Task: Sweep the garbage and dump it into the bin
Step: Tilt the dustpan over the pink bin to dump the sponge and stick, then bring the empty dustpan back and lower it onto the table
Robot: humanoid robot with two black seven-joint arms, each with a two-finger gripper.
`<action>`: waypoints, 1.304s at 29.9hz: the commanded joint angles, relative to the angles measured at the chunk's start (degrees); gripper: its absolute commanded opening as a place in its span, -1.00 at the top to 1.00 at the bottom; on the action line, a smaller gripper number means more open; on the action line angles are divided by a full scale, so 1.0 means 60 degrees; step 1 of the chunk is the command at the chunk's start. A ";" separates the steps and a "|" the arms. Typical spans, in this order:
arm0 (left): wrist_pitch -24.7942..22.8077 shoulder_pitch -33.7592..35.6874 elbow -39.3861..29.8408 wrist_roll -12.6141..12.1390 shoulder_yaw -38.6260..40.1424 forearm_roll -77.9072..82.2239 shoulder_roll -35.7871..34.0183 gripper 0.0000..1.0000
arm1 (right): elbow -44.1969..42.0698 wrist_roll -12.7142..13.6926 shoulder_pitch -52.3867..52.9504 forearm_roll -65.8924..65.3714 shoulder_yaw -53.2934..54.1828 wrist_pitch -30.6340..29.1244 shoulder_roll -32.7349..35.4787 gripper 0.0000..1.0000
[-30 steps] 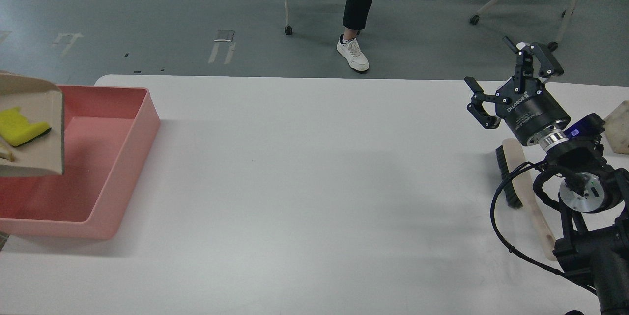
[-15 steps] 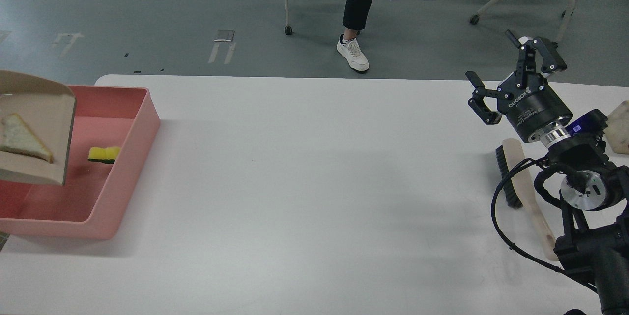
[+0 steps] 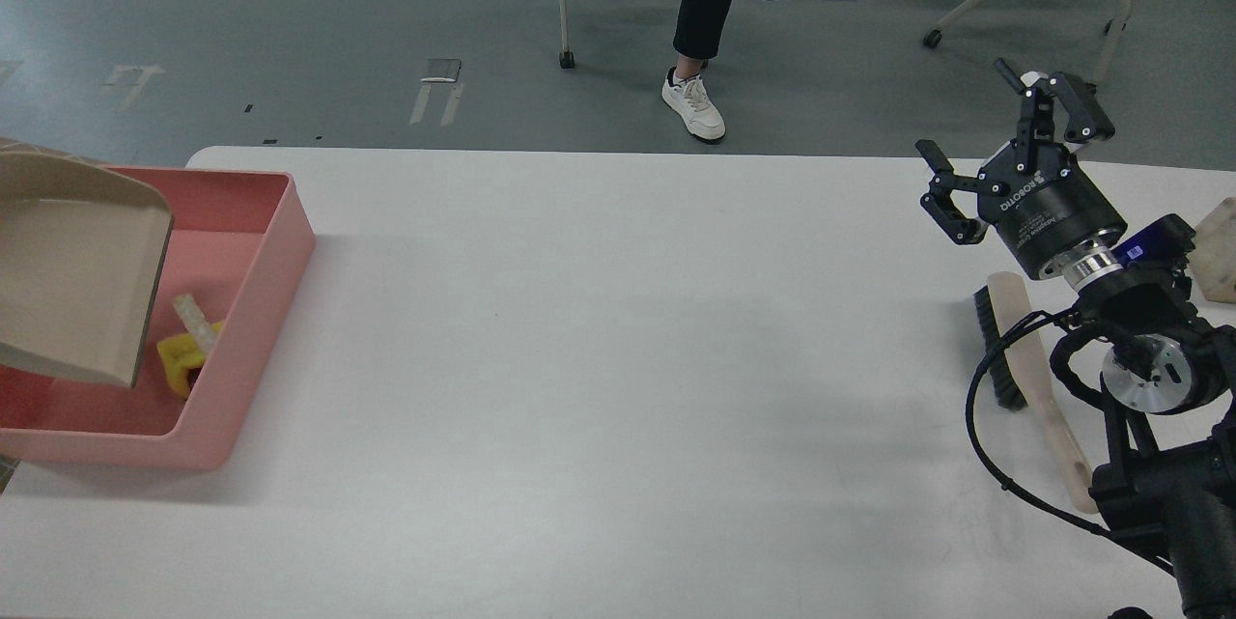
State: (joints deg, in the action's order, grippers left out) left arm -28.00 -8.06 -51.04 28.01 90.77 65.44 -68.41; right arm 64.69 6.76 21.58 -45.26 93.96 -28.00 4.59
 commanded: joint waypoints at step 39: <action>0.1473 0.0595 -0.5805 -0.2851 -0.2237 -0.2542 0.4385 0.86 | -0.0673 0.0001 0.0753 0.0015 0.0351 0.0000 0.0408 -1.00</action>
State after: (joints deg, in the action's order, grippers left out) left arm -20.90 -5.06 -85.25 11.05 79.38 50.12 -43.00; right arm 62.15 6.87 23.65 -45.17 96.38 -28.00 9.03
